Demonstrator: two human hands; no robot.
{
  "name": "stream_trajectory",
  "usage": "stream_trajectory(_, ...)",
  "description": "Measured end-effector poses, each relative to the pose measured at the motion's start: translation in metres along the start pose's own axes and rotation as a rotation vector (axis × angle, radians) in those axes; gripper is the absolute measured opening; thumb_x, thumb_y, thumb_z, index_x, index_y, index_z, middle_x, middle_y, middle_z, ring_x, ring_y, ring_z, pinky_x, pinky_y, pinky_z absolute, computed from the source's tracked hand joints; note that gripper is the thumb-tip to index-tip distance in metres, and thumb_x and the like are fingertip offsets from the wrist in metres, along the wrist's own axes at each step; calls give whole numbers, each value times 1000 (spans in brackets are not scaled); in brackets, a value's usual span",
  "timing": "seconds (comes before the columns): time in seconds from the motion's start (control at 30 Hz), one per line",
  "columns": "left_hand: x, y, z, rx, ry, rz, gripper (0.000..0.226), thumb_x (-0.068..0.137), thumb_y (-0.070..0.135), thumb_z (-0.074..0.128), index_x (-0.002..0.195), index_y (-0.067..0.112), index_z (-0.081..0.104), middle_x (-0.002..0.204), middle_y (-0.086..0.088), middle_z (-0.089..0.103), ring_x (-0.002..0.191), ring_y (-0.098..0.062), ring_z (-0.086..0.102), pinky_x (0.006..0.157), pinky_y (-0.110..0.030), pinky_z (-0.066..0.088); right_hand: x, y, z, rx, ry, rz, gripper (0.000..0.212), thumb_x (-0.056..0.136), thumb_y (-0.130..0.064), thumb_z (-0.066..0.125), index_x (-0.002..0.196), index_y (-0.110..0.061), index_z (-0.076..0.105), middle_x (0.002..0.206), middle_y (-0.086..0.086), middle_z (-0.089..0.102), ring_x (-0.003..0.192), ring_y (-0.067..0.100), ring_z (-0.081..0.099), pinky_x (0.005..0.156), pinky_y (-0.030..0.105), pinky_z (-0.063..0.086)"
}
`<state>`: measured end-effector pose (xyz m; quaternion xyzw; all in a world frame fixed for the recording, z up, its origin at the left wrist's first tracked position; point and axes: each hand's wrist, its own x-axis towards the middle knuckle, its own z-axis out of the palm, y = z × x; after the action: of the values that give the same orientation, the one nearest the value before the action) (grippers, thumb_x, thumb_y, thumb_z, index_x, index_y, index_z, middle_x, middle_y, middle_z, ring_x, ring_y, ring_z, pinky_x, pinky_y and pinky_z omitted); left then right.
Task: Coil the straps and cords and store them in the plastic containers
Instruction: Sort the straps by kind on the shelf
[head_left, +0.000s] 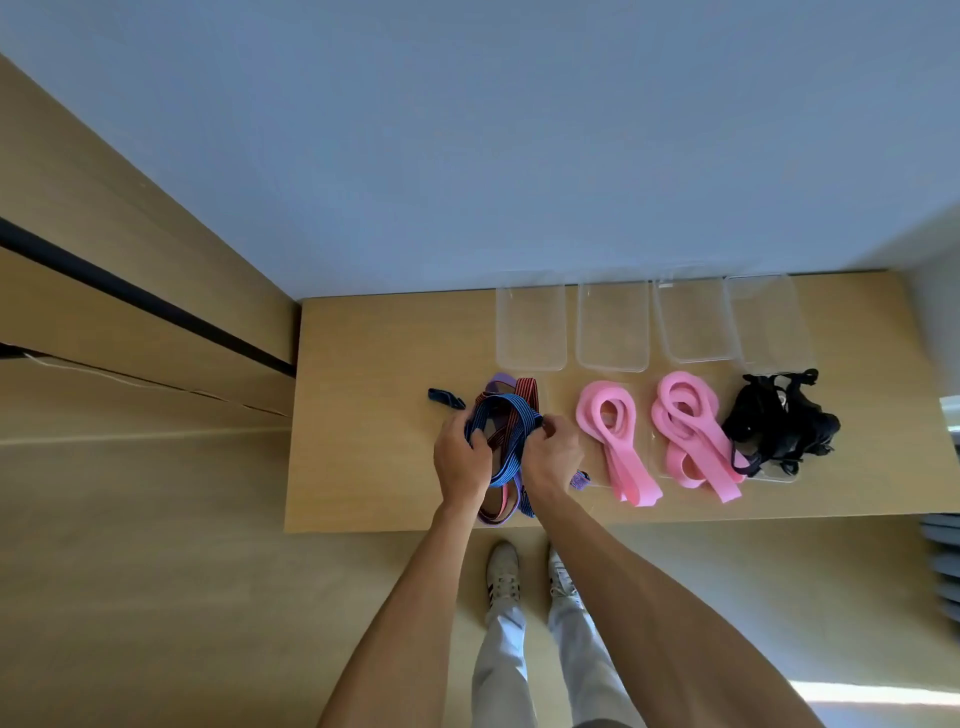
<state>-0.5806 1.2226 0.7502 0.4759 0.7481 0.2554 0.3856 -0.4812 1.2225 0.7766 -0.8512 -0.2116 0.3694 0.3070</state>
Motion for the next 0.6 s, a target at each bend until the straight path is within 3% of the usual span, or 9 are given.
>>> stream_trajectory(0.07, 4, -4, 0, -33, -5, 31, 26, 92, 3, 52, 112, 8, 68, 106, -1, 69, 98, -18, 64, 88, -33, 52, 7, -9, 6, 17, -8, 5, 25, 85, 0, 47, 92, 0, 71, 87, 18, 70, 82, 38, 60, 79, 46, 51)
stream_trajectory(0.2, 10, -11, 1, -26, -101, 92, 34, 96, 38, 53, 121, 16, 61, 111, 10, 61, 101, -9, 57, 87, -27, 47, 24, -18, 13, -57, -206, -83, 19, 88, -7, 49, 82, 6, 62, 79, 22, 64, 68, 33, 47, 66, 45, 45)
stream_trajectory(0.27, 9, -11, 0, 67, -130, 138, 38, 93, 39, 59, 124, 16, 60, 113, 9, 58, 102, -10, 56, 85, -27, 47, 24, -17, 9, -105, -240, -113, 18, 87, -5, 48, 70, 0, 52, 65, 14, 52, 62, 23, 39, 59, 41, 34)
stream_trajectory(0.33, 7, -10, -1, 139, -115, 139, 42, 93, 35, 61, 129, 13, 58, 121, 1, 59, 109, -16, 57, 89, -29, 49, 20, -16, 3, -140, -207, -110, 16, 84, -3, 46, 69, -7, 51, 62, 6, 47, 61, 21, 39, 56, 34, 33)
stream_trajectory(0.37, 4, -7, -2, 158, -99, 123, 44, 94, 34, 60, 132, 12, 57, 128, -2, 58, 115, -18, 56, 93, -31, 49, 17, -15, -1, -148, -174, -99, 14, 84, -4, 47, 76, -6, 57, 67, 6, 52, 64, 23, 44, 59, 33, 37)
stream_trajectory(0.43, -2, 4, -6, 179, -65, 81, 45, 97, 31, 56, 137, 11, 54, 139, -6, 53, 127, -23, 52, 101, -38, 48, 12, -15, -10, -167, -134, -82, 28, 86, -5, 49, 108, -3, 67, 89, 11, 64, 81, 28, 57, 71, 33, 46)
stream_trajectory(0.5, -10, 16, -9, 178, -21, 67, 43, 99, 27, 52, 138, 10, 53, 142, -8, 50, 131, -25, 50, 102, -42, 48, 6, -15, -21, -193, -138, -73, 42, 88, -6, 52, 129, -6, 61, 113, 14, 68, 98, 31, 64, 82, 36, 52)
stream_trajectory(0.6, -27, 34, -13, 159, 14, 61, 42, 100, 21, 49, 141, 9, 51, 148, -8, 44, 136, -24, 45, 106, -44, 47, -8, -18, -41, -225, -137, -105, 43, 87, -6, 55, 129, -8, 61, 110, 14, 71, 93, 30, 67, 75, 38, 55)
